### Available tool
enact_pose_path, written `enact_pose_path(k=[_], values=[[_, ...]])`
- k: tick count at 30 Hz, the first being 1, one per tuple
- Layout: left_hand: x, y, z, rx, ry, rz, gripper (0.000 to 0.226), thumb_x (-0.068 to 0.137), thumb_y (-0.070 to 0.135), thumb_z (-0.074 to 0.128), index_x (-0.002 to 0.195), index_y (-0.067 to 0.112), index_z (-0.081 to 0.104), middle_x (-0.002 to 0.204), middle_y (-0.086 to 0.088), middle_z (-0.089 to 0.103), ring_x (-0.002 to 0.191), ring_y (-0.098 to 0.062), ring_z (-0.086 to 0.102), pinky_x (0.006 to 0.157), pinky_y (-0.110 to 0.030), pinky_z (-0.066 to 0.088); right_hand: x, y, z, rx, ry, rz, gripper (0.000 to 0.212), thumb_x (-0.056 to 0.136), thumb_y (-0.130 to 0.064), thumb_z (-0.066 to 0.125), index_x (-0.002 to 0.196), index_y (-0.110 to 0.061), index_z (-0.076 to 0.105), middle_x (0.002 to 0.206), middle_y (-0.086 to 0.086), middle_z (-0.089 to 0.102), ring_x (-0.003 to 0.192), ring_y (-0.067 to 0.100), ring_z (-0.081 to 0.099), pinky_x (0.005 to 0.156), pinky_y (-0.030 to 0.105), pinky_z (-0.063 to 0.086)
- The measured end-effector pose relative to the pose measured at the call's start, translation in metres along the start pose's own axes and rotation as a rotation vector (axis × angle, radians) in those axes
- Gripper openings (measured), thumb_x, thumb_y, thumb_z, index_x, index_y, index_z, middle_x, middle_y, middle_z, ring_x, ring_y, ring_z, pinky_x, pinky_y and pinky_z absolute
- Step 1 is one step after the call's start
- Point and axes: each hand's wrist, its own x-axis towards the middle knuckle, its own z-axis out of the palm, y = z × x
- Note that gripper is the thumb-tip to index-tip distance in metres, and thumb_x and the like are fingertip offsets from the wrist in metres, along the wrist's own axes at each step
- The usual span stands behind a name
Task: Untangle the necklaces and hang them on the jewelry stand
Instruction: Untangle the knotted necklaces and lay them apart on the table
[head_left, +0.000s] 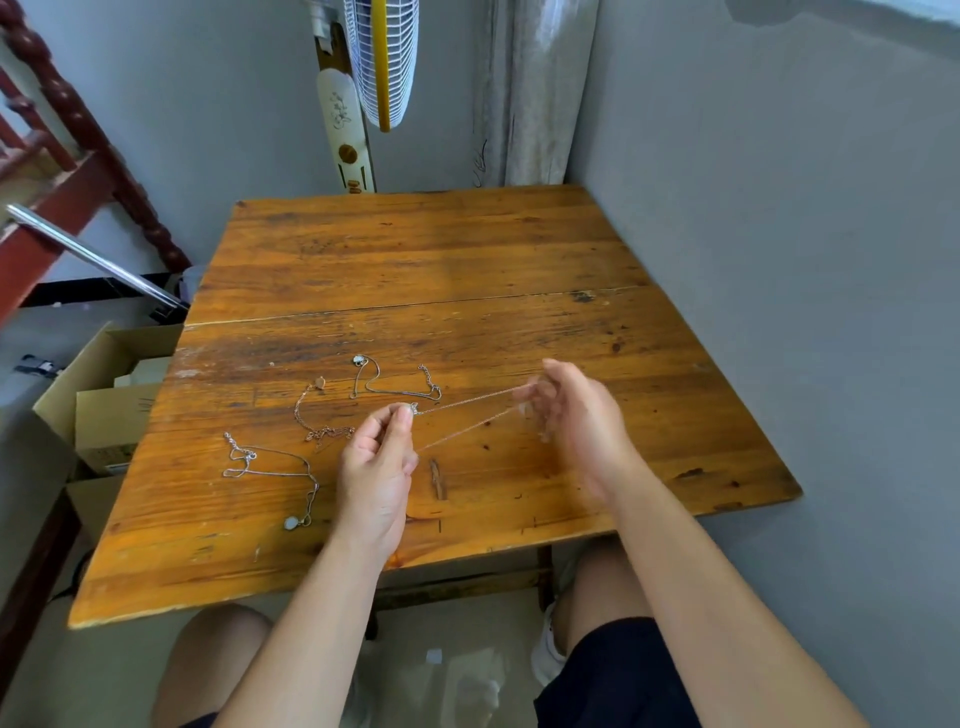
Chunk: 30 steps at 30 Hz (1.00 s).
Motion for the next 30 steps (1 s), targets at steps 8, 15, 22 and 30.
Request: enact_pose_path(k=[8,15,22,30], values=[[-0.002,0.005,0.008,0.039,0.153,0.005,0.017,0.099,0.027,0.052,0.109,0.018,0.063,0.068,0.002,0.044,0.065,-0.006,0.043,0.087,-0.033,0.043,-0.004,0.005,-0.008,0.106,-0.160,0.040,0.027,0.105,-0.031,0.042,0.092,-0.013,0.058,0.090,0.006,0.066,0.089,0.025,0.067,0.086,0.043,0.050],[-0.010,0.009,0.001,0.462,0.304,0.269,0.012,0.102,0.029,0.044,0.108,0.025,0.054,0.094,0.018,0.056,0.086,0.005,0.053,0.067,-0.012,0.038,-0.007,0.008,-0.006,0.004,-0.209,0.014,0.029,0.100,-0.044,0.052,0.087,-0.019,0.058,0.075,-0.004,0.056,0.070,0.013,0.052,0.074,0.031,0.046],[0.008,-0.001,-0.030,1.004,0.352,0.536,0.017,0.101,0.021,0.046,0.103,0.011,0.060,0.089,-0.003,0.066,0.075,-0.018,0.056,0.054,-0.024,0.038,0.003,0.019,-0.016,-0.696,-0.082,-0.298,0.023,0.100,-0.042,0.054,0.101,-0.023,0.067,0.073,-0.014,0.059,0.064,0.002,0.053,0.062,0.020,0.044],[0.003,-0.009,-0.031,1.385,0.285,0.538,0.012,0.097,0.020,0.053,0.094,0.011,0.060,0.081,-0.007,0.069,0.079,-0.023,0.057,0.054,-0.026,0.036,0.005,0.034,-0.029,-0.816,-0.003,-0.392,0.014,0.097,-0.031,0.062,0.108,-0.027,0.068,0.101,-0.009,0.061,0.089,0.004,0.057,0.076,0.020,0.048]])
